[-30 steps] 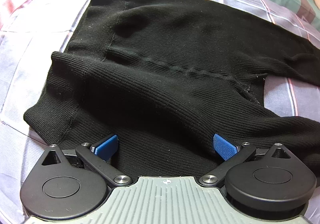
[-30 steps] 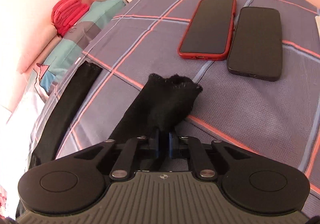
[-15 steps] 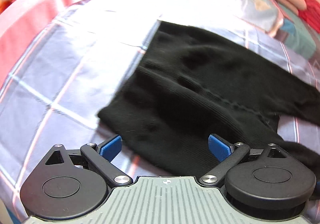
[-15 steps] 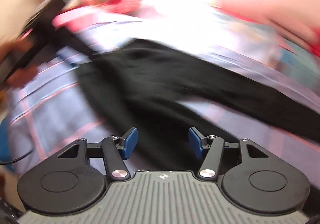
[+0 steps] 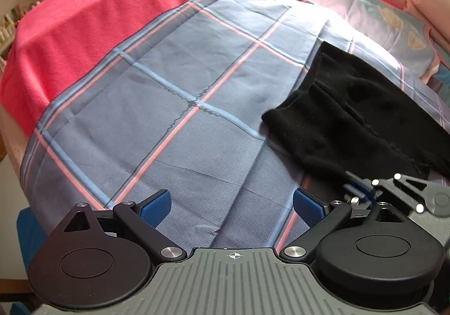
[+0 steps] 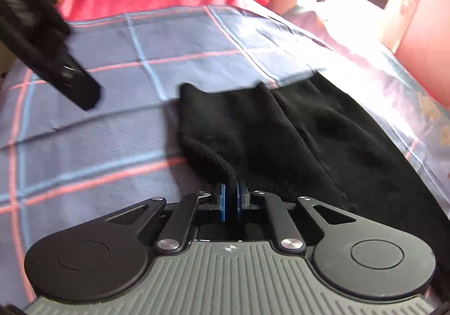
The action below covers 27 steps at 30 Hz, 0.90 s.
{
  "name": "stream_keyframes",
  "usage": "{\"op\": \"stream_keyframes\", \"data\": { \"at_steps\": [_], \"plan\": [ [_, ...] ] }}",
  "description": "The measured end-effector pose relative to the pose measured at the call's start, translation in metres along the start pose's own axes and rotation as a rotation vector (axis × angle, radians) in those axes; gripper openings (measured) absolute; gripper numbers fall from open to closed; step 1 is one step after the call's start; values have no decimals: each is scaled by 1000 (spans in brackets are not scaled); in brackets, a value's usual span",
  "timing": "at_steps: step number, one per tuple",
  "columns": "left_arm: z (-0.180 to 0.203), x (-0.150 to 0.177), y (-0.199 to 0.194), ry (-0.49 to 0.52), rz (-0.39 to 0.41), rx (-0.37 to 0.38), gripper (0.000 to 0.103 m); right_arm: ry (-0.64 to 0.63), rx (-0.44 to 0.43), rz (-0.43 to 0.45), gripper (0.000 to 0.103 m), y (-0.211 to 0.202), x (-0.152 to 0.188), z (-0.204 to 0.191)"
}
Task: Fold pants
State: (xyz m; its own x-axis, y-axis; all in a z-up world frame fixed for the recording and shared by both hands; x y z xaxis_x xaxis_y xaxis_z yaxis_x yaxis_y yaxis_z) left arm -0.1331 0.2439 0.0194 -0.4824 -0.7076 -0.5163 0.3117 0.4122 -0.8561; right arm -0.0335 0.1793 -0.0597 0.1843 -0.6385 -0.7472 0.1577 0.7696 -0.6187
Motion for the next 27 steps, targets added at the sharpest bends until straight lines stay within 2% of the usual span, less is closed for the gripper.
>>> {"op": "stream_keyframes", "data": {
  "at_steps": [1, 2, 4, 5, 6, 8, 10, 11, 12, 15, 19, 21, 23, 24, 25, 26, 27],
  "plan": [
    [-1, 0, 1, -8, 1, -1, 103, -54, -41, 19, 7, -4, -3, -20],
    [-3, -1, 0, -10, 1, -8, 103, -73, -61, 1, 7, -3, 0, -31],
    [-3, -3, 1, -13, -6, -14, 103, -76, -25, 12, 9, 1, 4, -28],
    [0, -4, 2, -18, -12, -16, 103, -50, -24, -10, 11, 0, 6, -20],
    [4, -7, 3, -14, -13, -9, 103, -4, -38, -17, 20, -5, 6, -12],
    [17, -11, 7, 4, -11, 17, 103, 65, -56, -4, 27, -21, 7, 7],
    [40, -16, 19, 25, -15, 43, 103, 97, -13, 1, 42, -47, 17, 25],
    [51, -19, 22, 41, -13, 59, 103, 100, 16, -15, 59, -57, 26, 34],
    [62, -21, 26, 58, -11, 79, 103, 95, 34, -38, 66, -63, 36, 41],
    [96, -27, 46, 107, -23, 128, 103, 118, 87, -125, 63, -73, 74, 59],
    [134, -20, 75, 173, -68, 154, 103, 380, 149, -149, 59, -108, 111, 95],
    [141, -11, 91, 224, -92, 126, 103, 500, 217, -174, 59, -141, 138, 110],
    [144, 2, 103, 267, -109, 91, 103, 575, 292, -240, 59, -155, 166, 127],
    [146, 5, 104, 306, -91, 86, 103, 649, 295, -291, 60, -159, 181, 132],
    [148, 10, 106, 339, -83, 82, 103, 745, 238, -288, 60, -169, 188, 133],
    [150, 12, 105, 369, -72, 68, 103, 781, 184, -338, 60, -175, 191, 127],
    [151, 14, 105, 389, -64, 60, 103, 751, 143, -387, 60, -182, 190, 118]
  ]
}}
Point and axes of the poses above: each gripper's, at about its wrist camera, not at the fingertips, and y roughly the way its jaws point, z to its right, x to its underside, the point moved 9 cm from there along y, roughly the way its jaws point, and after that the axes turned 5 degrees about z, right-handed, at the moved point
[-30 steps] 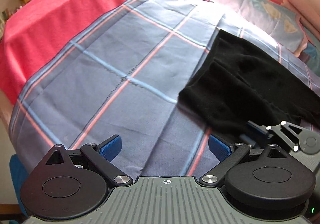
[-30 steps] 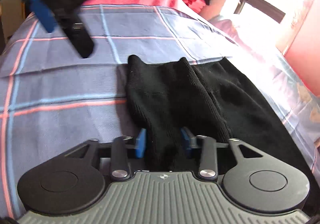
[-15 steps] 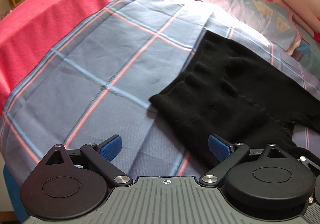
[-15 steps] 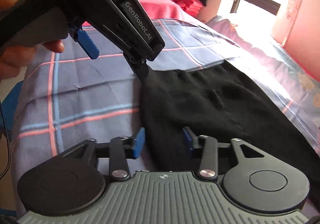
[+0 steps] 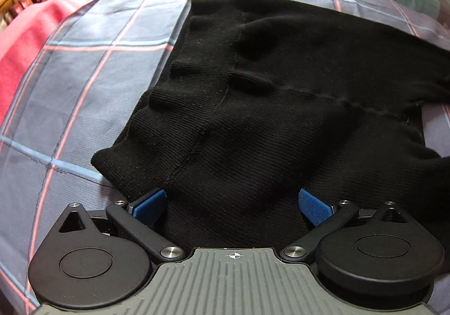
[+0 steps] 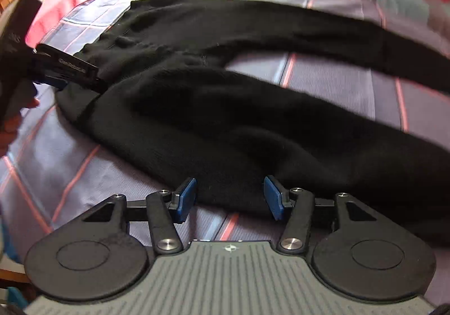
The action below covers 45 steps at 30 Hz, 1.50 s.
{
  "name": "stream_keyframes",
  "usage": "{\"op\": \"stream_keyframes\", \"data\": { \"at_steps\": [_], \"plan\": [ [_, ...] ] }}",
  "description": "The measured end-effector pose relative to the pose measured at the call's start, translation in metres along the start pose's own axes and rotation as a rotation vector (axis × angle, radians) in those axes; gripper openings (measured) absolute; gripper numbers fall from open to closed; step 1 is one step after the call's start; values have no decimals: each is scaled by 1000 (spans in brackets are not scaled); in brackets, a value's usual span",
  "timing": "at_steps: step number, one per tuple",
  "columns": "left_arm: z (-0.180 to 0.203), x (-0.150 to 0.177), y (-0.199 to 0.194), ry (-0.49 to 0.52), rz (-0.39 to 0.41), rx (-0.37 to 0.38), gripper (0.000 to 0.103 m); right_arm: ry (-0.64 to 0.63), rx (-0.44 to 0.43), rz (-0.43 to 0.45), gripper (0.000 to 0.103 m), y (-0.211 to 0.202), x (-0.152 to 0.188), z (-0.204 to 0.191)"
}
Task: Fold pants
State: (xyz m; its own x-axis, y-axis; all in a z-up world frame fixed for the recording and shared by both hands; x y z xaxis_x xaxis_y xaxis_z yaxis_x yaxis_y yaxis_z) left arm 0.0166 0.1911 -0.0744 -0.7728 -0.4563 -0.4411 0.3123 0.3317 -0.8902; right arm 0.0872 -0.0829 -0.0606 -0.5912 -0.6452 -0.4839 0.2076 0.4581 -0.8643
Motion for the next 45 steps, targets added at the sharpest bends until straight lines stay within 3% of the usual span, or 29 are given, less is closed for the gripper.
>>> {"op": "stream_keyframes", "data": {
  "at_steps": [2, 4, 5, 7, 8, 9, 10, 12, 13, 14, 15, 20, 23, 25, 26, 27, 29, 30, 33, 35, 37, 38, 39, 41, 43, 45],
  "plan": [
    [-2, 0, 0, 0, 0, 2, 103, -36, -40, -87, 59, -13, 17, -9],
    [0, -3, 1, -14, -3, 8, 103, 8, -94, -111, 45, -25, 21, -12],
    [-1, -5, 1, -14, -7, 8, 103, 18, -75, -57, 34, -34, 14, -9],
    [-2, -7, 1, -7, -13, 1, 103, -29, 49, 112, 49, -48, -13, 3],
    [1, -6, 3, -1, -9, -2, 103, -60, 117, 169, 70, -48, -23, 9],
    [2, -7, 4, 2, -7, -6, 103, -84, 157, 182, 80, -42, -29, 15],
    [2, -8, 4, 1, -9, -10, 103, -110, 180, 168, 79, -32, -33, 20],
    [5, -5, 6, -6, -10, -12, 103, -151, 189, 121, 68, -9, -31, 28],
    [7, -5, 6, -7, -9, -13, 103, -149, 170, 72, 53, 3, -25, 33],
    [7, -5, 5, -6, -10, -14, 103, -133, 134, 67, 22, 5, -19, 35],
    [8, -2, 6, -5, -11, -12, 103, -147, 129, 73, 6, 0, -16, 33],
    [8, 0, 3, -4, -2, 3, 103, -82, 67, 24, 5, -29, 26, 34],
    [10, 0, 6, -7, -3, -7, 103, -48, 68, 74, 5, -27, 25, 36],
    [10, -1, 7, -10, -13, -10, 103, 33, 43, 116, 12, -37, 17, 43],
    [10, -2, 8, -10, -21, -8, 103, 93, 32, 166, 28, -49, 13, 51],
    [10, -2, 9, -11, -28, -6, 103, 159, 46, 220, 50, -62, 12, 64],
    [9, -4, 8, -11, -36, 0, 103, 309, 148, 331, 70, -89, 19, 107],
    [8, -6, 8, -14, -38, 5, 103, 392, 214, 366, 72, -100, 28, 132],
    [8, -6, 7, -23, -35, 15, 103, 697, 451, 398, 70, -120, 63, 220],
    [8, -6, 11, -9, -39, 3, 103, 886, 529, 419, 67, -123, 82, 266],
    [11, -6, 12, -2, -32, -12, 103, 1022, 502, 446, 56, -115, 92, 293],
    [12, -7, 13, 2, -30, -19, 103, 1029, 498, 468, 40, -113, 91, 296],
    [13, -8, 13, 9, -27, -23, 103, 987, 472, 460, 8, -111, 88, 295],
    [12, -9, 13, 6, -23, -17, 103, 972, 460, 453, 9, -118, 96, 294],
    [10, -9, 13, 2, -12, -5, 103, 1073, 520, 483, 9, -139, 127, 302],
    [9, -9, 12, 8, 3, -1, 103, 1155, 491, 503, 9, -141, 150, 303]
  ]
}}
Point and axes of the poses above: each gripper's, at about its wrist camera, not at the fingertips, and y roughly the way its jaws point, z to its right, x to its underside, the point moved 9 cm from there along y, roughly the way its jaws point, and after that the axes turned 5 degrees about z, right-handed, at the moved point
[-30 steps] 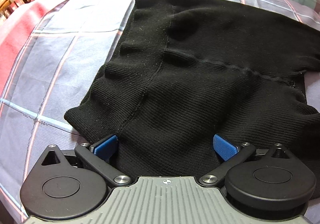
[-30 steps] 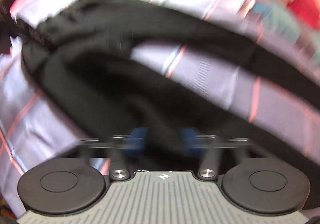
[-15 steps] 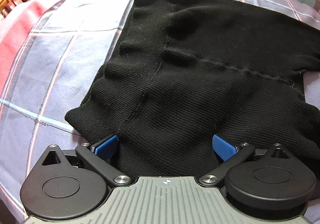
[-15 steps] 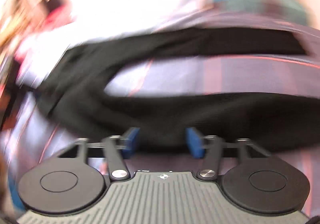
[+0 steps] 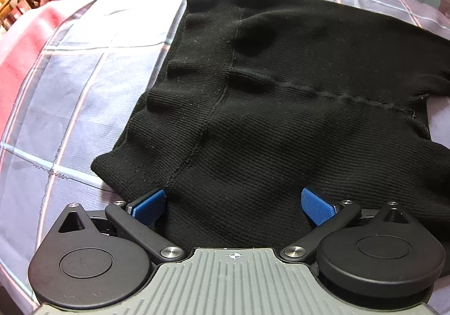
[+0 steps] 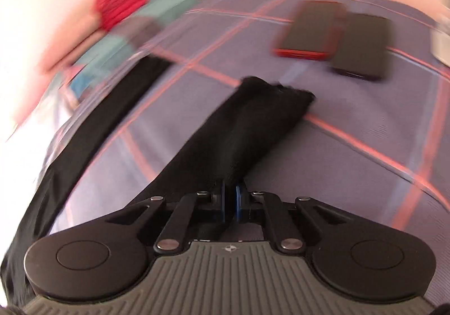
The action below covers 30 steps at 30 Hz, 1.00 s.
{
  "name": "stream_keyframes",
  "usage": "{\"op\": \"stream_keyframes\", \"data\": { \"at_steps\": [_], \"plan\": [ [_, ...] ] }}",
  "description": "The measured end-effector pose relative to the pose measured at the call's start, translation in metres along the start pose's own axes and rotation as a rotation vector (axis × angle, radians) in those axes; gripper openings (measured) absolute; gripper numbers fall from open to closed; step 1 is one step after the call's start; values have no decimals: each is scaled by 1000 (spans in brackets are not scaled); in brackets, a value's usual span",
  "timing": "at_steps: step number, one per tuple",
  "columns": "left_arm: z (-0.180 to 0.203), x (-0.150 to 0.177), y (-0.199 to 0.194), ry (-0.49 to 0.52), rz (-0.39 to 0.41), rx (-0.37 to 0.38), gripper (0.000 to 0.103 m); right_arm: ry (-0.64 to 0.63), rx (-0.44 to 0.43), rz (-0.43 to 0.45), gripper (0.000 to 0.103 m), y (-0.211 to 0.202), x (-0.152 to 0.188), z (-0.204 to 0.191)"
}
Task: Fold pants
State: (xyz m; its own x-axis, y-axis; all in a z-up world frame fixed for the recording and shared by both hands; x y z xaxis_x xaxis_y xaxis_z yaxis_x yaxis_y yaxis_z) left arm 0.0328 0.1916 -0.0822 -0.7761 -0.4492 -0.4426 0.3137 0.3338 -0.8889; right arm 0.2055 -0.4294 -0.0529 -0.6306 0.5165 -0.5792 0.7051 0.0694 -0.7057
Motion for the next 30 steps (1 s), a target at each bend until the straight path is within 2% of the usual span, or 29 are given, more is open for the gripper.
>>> {"op": "stream_keyframes", "data": {
  "at_steps": [4, 5, 6, 7, 8, 9, 10, 12, 15, 17, 18, 19, 21, 23, 26, 30],
  "plan": [
    [2, 1, -2, -2, 9, -7, 103, -41, 42, 39, 11, -5, -9, -12],
    [2, 1, -2, -4, 9, -7, 103, -40, 91, 75, 17, -9, -15, -13],
    [3, 1, -3, -1, 12, -8, 103, -54, 141, 122, 30, -15, -18, -15],
    [3, 2, -3, 0, 17, -7, 103, -97, 173, 168, 35, -22, -19, -23],
    [2, 2, -4, 1, 22, -4, 103, -164, 175, 193, 47, -29, -16, -35],
    [2, 3, -4, 3, 26, -3, 103, -243, 152, 203, 53, -34, -9, -51],
    [2, 4, -5, 8, 29, -4, 103, -325, 101, 205, 53, -38, 1, -69],
    [-1, 7, -9, 13, 37, -19, 103, -493, -67, 155, 58, -46, 34, -114],
    [-9, 11, -20, 0, 60, -32, 103, -704, -341, -9, 59, -45, 98, -185],
    [-18, 15, -29, 10, 74, -90, 103, -787, -501, -117, 56, -46, 134, -228],
    [-23, 19, -36, -6, 81, -76, 103, -821, -566, -177, 56, -45, 152, -248],
    [-26, 21, -41, -31, 89, -50, 103, -859, -627, -239, 55, -44, 169, -269],
    [-36, 27, -47, -70, 96, -32, 103, -937, -751, -323, 40, -48, 203, -311],
    [-47, 35, -46, -98, 78, -66, 103, -1020, -858, -400, 34, -54, 238, -357],
    [-58, 50, -48, -189, 66, -35, 103, -1158, -1022, -485, 32, -70, 298, -422],
    [-68, 68, -60, -239, 73, -36, 103, -1344, -1108, -513, 32, -72, 372, -482]
  ]
}}
Point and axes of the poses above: each gripper's, at about its wrist camera, not at the fingertips, and y roughly the way its jaws point, z to its right, x to its underside, the point moved 9 cm from there along y, roughly the way its jaws point, and after that the axes turned 5 degrees about z, right-handed, at the moved point
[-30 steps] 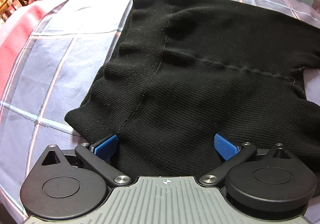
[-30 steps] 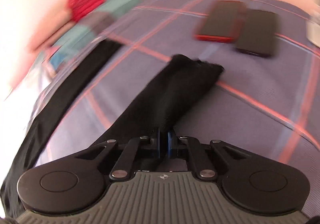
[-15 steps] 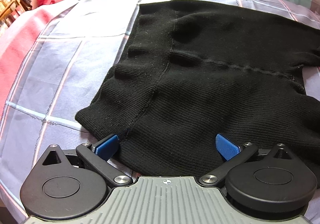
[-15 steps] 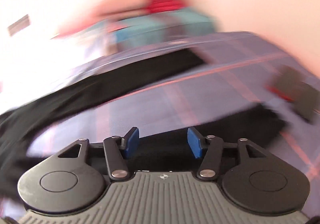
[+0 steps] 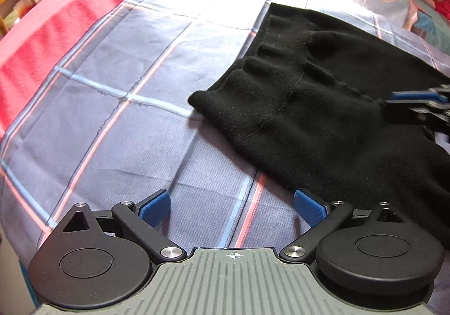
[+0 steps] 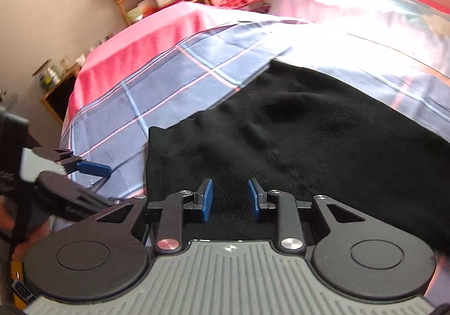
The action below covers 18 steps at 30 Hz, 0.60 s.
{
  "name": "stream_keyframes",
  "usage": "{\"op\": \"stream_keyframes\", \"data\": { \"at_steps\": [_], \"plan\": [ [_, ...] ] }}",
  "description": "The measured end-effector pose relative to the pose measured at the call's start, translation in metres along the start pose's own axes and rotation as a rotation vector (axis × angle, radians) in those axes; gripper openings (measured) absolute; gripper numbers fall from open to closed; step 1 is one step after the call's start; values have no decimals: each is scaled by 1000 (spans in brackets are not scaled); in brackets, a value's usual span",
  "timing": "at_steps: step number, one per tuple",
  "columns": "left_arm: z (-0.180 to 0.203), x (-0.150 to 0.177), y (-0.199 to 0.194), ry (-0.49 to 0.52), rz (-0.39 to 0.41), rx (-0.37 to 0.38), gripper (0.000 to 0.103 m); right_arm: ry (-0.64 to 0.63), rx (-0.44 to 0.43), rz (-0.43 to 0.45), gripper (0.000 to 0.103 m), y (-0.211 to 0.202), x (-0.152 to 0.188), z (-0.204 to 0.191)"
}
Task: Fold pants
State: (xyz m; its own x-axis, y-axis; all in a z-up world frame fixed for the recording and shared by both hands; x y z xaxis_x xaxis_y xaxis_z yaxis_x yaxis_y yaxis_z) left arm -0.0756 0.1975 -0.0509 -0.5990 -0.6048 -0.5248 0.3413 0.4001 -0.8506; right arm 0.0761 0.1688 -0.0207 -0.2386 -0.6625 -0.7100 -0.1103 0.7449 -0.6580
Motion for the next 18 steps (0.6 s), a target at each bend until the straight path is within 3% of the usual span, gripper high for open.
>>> {"op": "stream_keyframes", "data": {
  "at_steps": [4, 6, 8, 10, 12, 14, 15, 16, 18],
  "plan": [
    [-13, 11, -7, -32, -2, -13, 103, -96, -34, -53, 25, 69, -4, -10],
    [-17, 15, -10, -50, 0, -21, 103, -110, -43, 16, 25, 88, -13, -18],
    [-17, 15, -9, -68, 7, -20, 103, -140, -28, 30, 25, 95, -21, -24],
    [-17, 15, -9, -76, 8, -19, 103, -168, -25, -19, 26, 87, -21, -25],
    [-17, 13, -11, -77, 14, -4, 103, -168, -42, 17, 35, 58, -27, -15],
    [-18, 13, -12, -87, 20, 12, 103, -137, 12, 76, 51, 41, -37, 8],
    [-18, 12, -11, -92, 19, 18, 103, -128, 69, 97, 52, 42, -44, 23],
    [-18, 12, -11, -95, 20, 21, 103, -119, 134, 94, 52, 49, -49, 39],
    [-19, 11, -10, -104, 18, 17, 103, -89, 201, 42, 38, 76, -52, 63]
  ]
}}
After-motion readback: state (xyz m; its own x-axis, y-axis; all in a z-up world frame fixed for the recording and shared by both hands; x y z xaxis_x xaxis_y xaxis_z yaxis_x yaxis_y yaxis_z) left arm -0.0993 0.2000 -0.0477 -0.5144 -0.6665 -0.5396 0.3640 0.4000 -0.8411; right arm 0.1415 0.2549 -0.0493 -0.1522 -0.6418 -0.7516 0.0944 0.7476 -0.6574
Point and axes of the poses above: each gripper's, at about its wrist camera, not at the fingertips, and y roughly the way its jaws point, z to its right, x to its underside, the point moved 9 cm from there along y, roughly the way its jaws point, and after that the axes turned 5 degrees about z, right-handed, at the moved point
